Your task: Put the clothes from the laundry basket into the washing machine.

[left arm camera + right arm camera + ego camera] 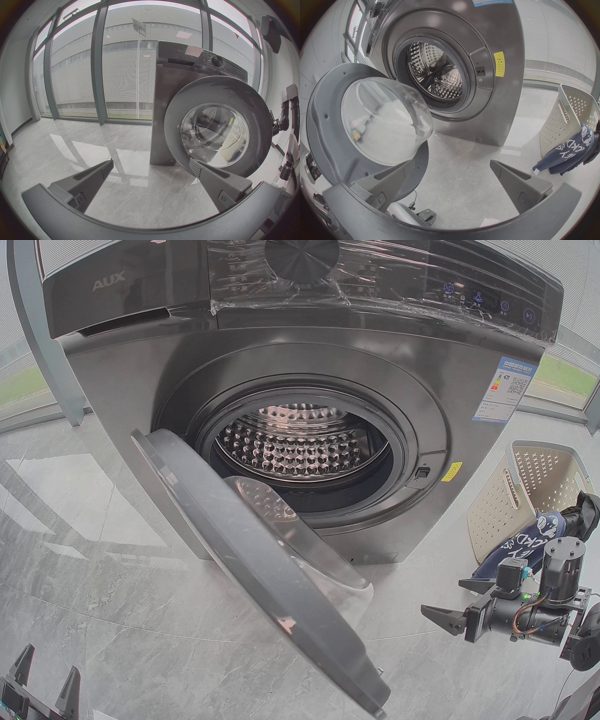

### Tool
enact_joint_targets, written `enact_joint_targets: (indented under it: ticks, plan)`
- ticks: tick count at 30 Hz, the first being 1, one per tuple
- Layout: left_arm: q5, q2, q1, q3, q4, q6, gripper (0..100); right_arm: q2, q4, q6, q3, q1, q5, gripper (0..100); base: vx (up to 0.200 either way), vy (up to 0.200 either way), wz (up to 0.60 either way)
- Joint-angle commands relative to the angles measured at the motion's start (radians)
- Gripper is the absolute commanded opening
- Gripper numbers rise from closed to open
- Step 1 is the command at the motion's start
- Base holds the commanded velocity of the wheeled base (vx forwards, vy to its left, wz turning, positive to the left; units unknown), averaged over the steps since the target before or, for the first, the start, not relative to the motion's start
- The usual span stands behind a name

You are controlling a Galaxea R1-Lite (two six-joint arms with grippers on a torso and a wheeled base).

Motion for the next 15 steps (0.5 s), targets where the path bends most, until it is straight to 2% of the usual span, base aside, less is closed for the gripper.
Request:
enact_joint_targets:
  ticks: [1,4,5,6,7,8,11,15]
  plan:
    - [0.0,-0.018,0.0,0.016,0.0,0.0,100,0.04,-0.018,0.017,-0.043,0.011,-0.035,100,0.0,0.0,0.0]
    - [0.0,-0.018,0.0,0.016,0.0,0.0,100,0.093,-0.058,0.083,-0.078,0.056,-0.093,100,0.0,0.0,0.0]
    - [0.0,-0.018,0.0,0.016,0.0,0.0,100,0.093,-0.058,0.083,-0.078,0.056,-0.093,100,0.0,0.0,0.0]
    - [0.0,-0.018,0.0,0.016,0.0,-0.002,100,0.129,-0.096,0.112,-0.091,0.088,-0.128,100,0.0,0.0,0.0]
    - [0.0,-0.018,0.0,0.016,0.0,0.0,100,0.132,-0.099,0.113,-0.092,0.089,-0.131,100,0.0,0.0,0.0]
    - [0.0,-0.018,0.0,0.016,0.0,0.0,100,0.174,-0.148,0.121,-0.102,0.117,-0.162,100,0.0,0.0,0.0]
    - [0.0,-0.018,0.0,0.016,0.0,0.0,100,0.223,-0.211,0.121,-0.112,0.134,-0.187,100,0.0,0.0,0.0]
    - [0.0,-0.018,0.0,0.016,0.0,-0.002,100,0.349,-0.389,0.116,-0.115,0.168,-0.228,100,0.0,0.0,0.0]
